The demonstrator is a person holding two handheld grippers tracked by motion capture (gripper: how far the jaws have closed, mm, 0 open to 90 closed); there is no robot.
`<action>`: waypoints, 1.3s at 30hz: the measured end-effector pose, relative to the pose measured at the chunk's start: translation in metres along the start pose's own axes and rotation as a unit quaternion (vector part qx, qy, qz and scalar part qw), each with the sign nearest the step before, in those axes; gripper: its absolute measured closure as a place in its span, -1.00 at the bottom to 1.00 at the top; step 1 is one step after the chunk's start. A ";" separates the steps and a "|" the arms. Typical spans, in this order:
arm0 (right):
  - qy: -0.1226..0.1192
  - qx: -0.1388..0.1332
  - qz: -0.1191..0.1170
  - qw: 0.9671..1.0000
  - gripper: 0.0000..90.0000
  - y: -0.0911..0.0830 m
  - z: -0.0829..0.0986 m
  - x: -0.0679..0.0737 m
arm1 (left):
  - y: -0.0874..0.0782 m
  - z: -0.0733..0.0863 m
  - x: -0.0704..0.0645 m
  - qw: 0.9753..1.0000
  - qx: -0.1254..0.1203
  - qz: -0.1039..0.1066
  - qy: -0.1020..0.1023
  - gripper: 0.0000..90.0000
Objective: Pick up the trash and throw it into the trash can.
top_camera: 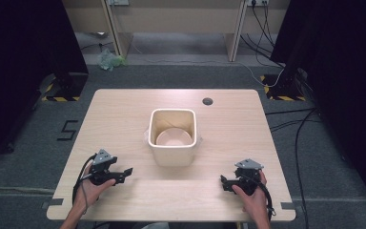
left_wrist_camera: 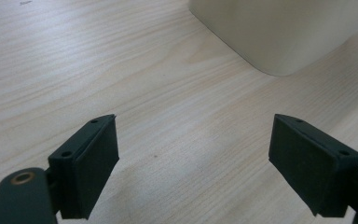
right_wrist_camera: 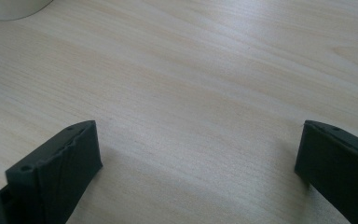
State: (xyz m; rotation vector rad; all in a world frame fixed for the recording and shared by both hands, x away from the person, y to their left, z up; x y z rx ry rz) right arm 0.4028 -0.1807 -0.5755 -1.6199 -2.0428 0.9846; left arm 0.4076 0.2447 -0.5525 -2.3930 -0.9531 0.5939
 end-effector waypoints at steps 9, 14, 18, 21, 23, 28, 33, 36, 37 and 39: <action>0.000 0.000 0.000 1.000 -0.99 0.000 0.000 0.000 | -0.001 0.007 -0.002 1.000 0.009 -0.001 0.006 -0.67; -0.001 -0.001 0.000 1.000 -0.99 0.000 0.000 0.000 | -0.001 0.011 -0.006 1.000 0.015 -0.004 0.015 -0.67; -0.001 0.000 0.000 1.000 -0.99 0.000 0.000 0.000 | -0.003 0.014 -0.008 1.000 0.018 -0.002 0.017 -0.67; -0.001 -0.001 0.000 1.000 -0.99 0.000 0.000 0.000 | -0.004 0.015 -0.008 1.000 0.021 -0.004 0.019 -0.67; -0.001 -0.001 0.000 1.000 -0.99 0.000 0.000 0.000 | -0.004 0.018 -0.008 1.000 0.024 -0.004 0.018 -0.67; -0.001 -0.001 0.000 1.000 -0.99 0.000 0.000 0.000 | -0.004 0.024 -0.009 0.999 0.030 -0.002 0.014 -0.67; -0.001 0.000 0.000 1.000 -0.99 0.000 0.000 0.000 | -0.006 0.030 -0.007 0.999 0.036 -0.004 0.011 -0.67; 0.000 0.000 0.000 1.000 -0.99 0.000 0.000 0.000 | -0.005 0.033 -0.005 0.999 0.045 -0.009 0.012 -0.67; -0.001 0.000 0.000 1.000 -0.99 0.000 0.000 0.000 | -0.004 0.034 -0.004 0.999 0.044 -0.012 0.014 -0.67; 0.000 0.000 0.000 1.000 -0.99 0.000 0.000 0.000 | -0.004 0.034 -0.004 0.999 0.043 -0.012 0.018 -0.68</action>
Point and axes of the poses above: each handheld gripper's, and its own axes: y roughly forward along the jaws, z roughly out of its underside, x roughly to its left, the point moved 8 cm from there along y, roughly forward along the jaws, and after that the axes turned 11 degrees about z, right-handed, at the moved point
